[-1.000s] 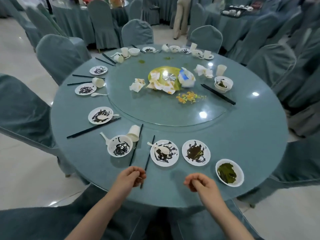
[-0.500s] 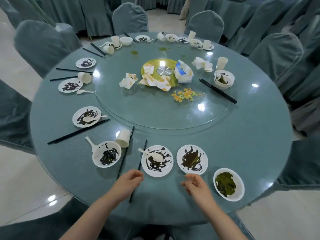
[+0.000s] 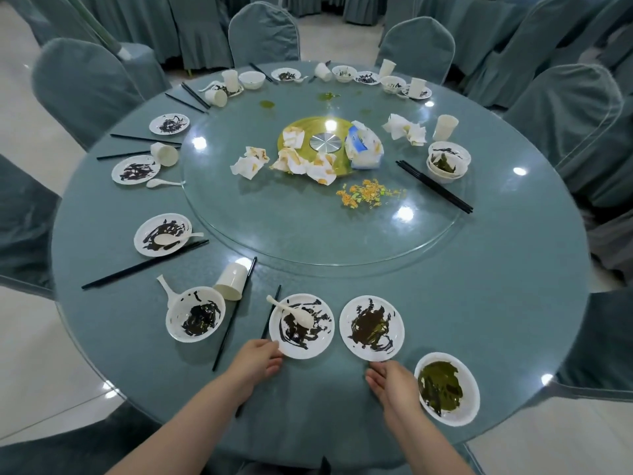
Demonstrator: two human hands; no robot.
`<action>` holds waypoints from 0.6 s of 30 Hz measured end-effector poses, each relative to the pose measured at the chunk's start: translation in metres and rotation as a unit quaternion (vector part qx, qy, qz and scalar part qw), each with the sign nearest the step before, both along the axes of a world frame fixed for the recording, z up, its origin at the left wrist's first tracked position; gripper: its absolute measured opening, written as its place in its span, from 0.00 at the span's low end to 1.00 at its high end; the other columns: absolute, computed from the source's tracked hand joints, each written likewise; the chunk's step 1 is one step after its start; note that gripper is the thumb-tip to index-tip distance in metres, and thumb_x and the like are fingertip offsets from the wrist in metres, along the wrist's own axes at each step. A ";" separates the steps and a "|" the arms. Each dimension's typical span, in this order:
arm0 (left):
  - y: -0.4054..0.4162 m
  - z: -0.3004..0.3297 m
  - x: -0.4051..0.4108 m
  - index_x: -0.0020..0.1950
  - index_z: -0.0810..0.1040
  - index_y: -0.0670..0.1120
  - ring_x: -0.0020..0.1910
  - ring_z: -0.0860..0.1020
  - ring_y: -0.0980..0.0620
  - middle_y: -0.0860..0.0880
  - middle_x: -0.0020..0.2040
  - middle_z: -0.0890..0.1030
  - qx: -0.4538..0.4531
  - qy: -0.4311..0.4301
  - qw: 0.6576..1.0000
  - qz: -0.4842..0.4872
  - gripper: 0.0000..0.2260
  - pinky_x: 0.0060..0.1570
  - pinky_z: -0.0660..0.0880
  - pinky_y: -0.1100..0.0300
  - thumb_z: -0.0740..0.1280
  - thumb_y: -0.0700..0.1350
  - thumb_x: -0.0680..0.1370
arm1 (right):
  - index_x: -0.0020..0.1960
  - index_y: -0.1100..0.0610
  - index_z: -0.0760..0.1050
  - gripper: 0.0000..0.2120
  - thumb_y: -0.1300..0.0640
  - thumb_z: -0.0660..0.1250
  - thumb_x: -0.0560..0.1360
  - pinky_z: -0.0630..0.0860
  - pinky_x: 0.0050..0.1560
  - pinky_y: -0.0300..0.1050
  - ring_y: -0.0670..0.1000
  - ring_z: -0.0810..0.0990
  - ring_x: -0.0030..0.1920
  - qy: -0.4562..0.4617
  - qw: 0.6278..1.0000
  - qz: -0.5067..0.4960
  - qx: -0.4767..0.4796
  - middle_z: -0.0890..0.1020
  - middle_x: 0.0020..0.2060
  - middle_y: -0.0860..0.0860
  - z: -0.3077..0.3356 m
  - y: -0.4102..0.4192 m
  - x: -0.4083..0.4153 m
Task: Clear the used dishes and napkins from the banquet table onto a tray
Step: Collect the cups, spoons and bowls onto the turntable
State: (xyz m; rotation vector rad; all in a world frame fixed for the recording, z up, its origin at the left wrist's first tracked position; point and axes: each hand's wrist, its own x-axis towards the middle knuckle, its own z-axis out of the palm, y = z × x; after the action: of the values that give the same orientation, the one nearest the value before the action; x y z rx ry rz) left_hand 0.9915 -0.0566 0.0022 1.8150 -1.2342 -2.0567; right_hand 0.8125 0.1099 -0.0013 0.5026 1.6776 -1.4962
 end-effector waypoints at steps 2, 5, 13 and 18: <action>-0.001 -0.003 -0.005 0.46 0.76 0.39 0.36 0.76 0.50 0.43 0.38 0.78 0.001 -0.004 1.000 0.018 0.06 0.33 0.77 0.64 0.63 0.40 0.81 | 0.49 0.63 0.74 0.05 0.63 0.59 0.79 0.78 0.40 0.43 0.53 0.78 0.40 -0.020 1.000 -0.002 -0.004 0.80 0.43 0.58 -0.003 -0.001 -0.001; -0.002 -0.004 -0.009 0.48 0.75 0.38 0.36 0.77 0.50 0.42 0.39 0.78 -0.011 -0.014 0.999 0.029 0.04 0.32 0.77 0.63 0.63 0.38 0.81 | 0.50 0.62 0.74 0.05 0.61 0.60 0.80 0.79 0.35 0.40 0.51 0.77 0.36 -0.030 0.999 -0.005 -0.016 0.80 0.40 0.57 -0.006 -0.001 -0.002; -0.001 0.009 -0.014 0.45 0.75 0.39 0.38 0.77 0.49 0.42 0.40 0.78 0.063 0.040 0.993 0.089 0.05 0.30 0.77 0.63 0.63 0.37 0.80 | 0.46 0.62 0.74 0.06 0.63 0.60 0.80 0.73 0.29 0.38 0.50 0.73 0.31 0.023 0.998 0.050 0.019 0.82 0.39 0.57 -0.005 0.000 -0.001; 0.003 0.008 -0.015 0.47 0.77 0.39 0.36 0.77 0.50 0.43 0.38 0.78 0.067 0.047 0.996 0.033 0.04 0.32 0.77 0.63 0.64 0.37 0.80 | 0.46 0.62 0.76 0.06 0.64 0.61 0.78 0.72 0.28 0.40 0.50 0.74 0.30 0.092 0.983 0.137 0.077 0.83 0.37 0.58 -0.010 0.002 0.007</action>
State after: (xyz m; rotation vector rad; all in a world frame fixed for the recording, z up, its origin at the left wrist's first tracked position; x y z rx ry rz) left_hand 0.9766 -0.0533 0.0100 1.7648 -1.0206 -2.2079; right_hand 0.8197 0.1117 -0.0108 0.2068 1.9295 -1.2480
